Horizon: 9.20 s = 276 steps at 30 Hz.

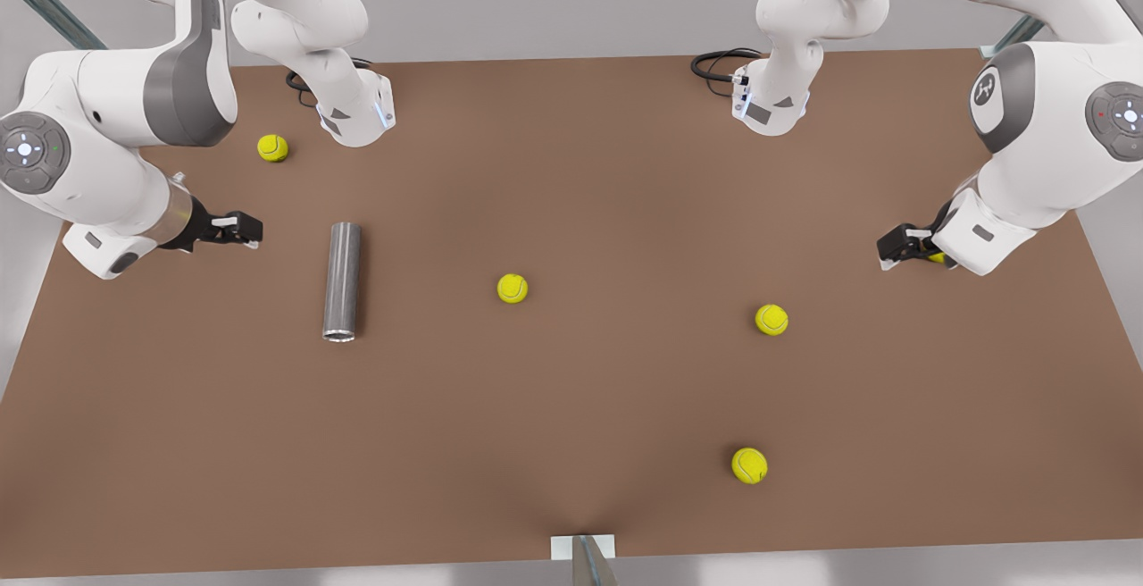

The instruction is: Put the tennis tube upright

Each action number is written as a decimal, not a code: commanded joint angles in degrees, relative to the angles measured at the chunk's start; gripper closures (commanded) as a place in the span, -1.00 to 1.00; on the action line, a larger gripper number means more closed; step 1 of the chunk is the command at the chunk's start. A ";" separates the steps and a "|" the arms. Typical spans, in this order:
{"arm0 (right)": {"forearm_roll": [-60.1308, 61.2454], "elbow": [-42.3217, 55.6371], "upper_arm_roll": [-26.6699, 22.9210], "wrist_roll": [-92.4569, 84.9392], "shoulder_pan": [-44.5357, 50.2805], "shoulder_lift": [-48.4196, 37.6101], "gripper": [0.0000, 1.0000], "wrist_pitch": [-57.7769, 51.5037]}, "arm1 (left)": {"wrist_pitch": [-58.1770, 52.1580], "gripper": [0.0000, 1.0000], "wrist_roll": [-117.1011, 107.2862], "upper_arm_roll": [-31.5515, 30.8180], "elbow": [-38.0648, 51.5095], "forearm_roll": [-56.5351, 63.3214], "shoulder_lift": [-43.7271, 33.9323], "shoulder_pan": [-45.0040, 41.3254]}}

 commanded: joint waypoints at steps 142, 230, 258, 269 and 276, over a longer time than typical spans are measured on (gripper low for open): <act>-4.37 14.75 -14.61 -24.27 49.04 51.18 -0.39 57.53 | -2.09 -1.00 -4.36 0.60 -0.22 -0.72 4.15 0.00; 8.30 8.24 -19.18 17.57 12.57 11.80 -1.00 -6.64 | 33.68 -1.00 62.00 -7.74 -17.01 -77.10 36.67 -8.08; 8.21 8.33 -19.09 17.57 12.57 12.15 -1.00 -6.37 | 33.33 0.31 54.26 -8.62 -17.10 -81.58 33.24 -10.46; 8.21 8.33 -19.09 17.49 12.57 12.33 -1.00 -6.28 | 33.42 0.57 49.96 -7.92 -17.10 -76.49 30.69 -10.98; 8.21 8.33 -19.27 17.49 12.57 12.50 -1.00 -6.20 | 33.86 0.57 38.09 -7.48 -17.10 -61.46 23.66 -11.07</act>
